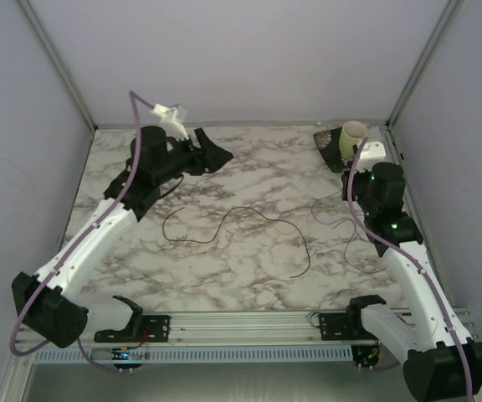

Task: Zip-tie the wires
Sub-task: Pick up the cable at the center of the board.

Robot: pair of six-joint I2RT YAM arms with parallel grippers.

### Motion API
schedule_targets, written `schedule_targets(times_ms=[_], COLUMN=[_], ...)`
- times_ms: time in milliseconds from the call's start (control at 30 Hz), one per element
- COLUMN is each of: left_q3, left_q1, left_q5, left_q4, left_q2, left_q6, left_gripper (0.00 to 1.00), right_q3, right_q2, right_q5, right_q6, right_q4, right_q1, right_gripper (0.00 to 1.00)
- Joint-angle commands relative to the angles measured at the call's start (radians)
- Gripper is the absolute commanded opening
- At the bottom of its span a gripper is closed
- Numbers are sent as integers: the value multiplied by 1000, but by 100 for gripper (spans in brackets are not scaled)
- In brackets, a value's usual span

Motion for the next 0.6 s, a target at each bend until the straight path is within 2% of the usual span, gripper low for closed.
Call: schedule_targets(times_ms=[0,267,567], left_q3=[22,-12,-89], left_q1=[-74,-168,-261], left_q5=[35,-21,-84], left_q4=[169,342,561], left_q2=[70,143,210], left_q6=[-153,-350,-599], left_gripper=[64,65,68], right_q3=[5,-84,-91], right_q2=[-53,-150,-157], right_q5=[-234,-531,-554], right_q6=[-187,-326,-329], right_q4=[-20,76,144], right_q1=[24,47,135], right_gripper=[0,0,0])
